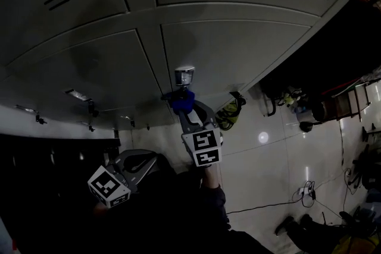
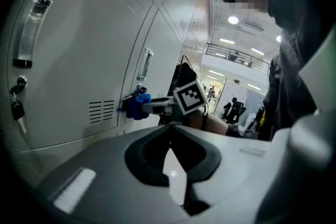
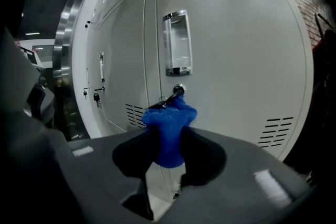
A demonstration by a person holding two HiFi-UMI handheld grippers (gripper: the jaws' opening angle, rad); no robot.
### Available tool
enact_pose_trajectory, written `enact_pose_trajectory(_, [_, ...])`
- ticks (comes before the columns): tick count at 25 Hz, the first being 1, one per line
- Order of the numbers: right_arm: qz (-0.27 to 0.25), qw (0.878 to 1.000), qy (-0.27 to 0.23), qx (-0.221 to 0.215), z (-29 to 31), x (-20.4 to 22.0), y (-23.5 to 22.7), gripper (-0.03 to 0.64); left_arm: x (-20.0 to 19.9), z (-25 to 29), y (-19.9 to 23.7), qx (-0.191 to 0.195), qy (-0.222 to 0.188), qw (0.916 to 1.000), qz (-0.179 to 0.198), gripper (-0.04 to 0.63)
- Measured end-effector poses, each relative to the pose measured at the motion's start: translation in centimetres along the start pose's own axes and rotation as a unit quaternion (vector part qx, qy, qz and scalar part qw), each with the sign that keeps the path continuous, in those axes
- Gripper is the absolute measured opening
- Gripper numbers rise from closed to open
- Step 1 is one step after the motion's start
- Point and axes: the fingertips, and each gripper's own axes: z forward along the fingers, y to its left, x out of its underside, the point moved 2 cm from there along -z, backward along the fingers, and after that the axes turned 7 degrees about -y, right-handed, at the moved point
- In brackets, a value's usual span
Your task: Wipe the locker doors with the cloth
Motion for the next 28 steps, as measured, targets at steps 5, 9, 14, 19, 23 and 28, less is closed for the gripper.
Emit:
enact_pose_trajectory(5, [0.002,1.000,-0.006,-0.013,0.5,0.3,0.1,0.118,0.1,0.1,0.0,-0.015,0.001,0.9999,-0.002,-0.003])
enact_pose_trajectory(9, [0.002,1.000,-0.006,-0.022,0.2,0.4,-1.2,0.118,-0.1,1.3,-0.5,-0.022,0.005,0.9997,-0.005,-0.003])
enact_pose_trajectory(14, [0.003,1.000,-0.007,-0.018,-0.9,0.4,-4.2,0.118,-0.8,4.0,-1.6,-0.020,0.006,0.9998,-0.005,-0.003])
enact_pose_trajectory(19, [0.012,1.000,-0.009,0.012,-3.0,1.1,-9.4,0.118,-1.2,8.0,-3.3,-0.007,0.010,0.9999,-0.004,-0.003])
enact_pose_trajectory(23, [0.027,0.998,-0.014,0.052,-5.2,1.8,-14.3,0.119,-1.6,11.3,-4.8,0.003,0.013,0.9999,-0.003,-0.003])
enact_pose_trajectory(28, [0.042,0.995,-0.020,0.091,-7.4,2.6,-19.1,0.120,-1.7,14.2,-6.2,0.007,0.022,0.9997,-0.003,-0.003])
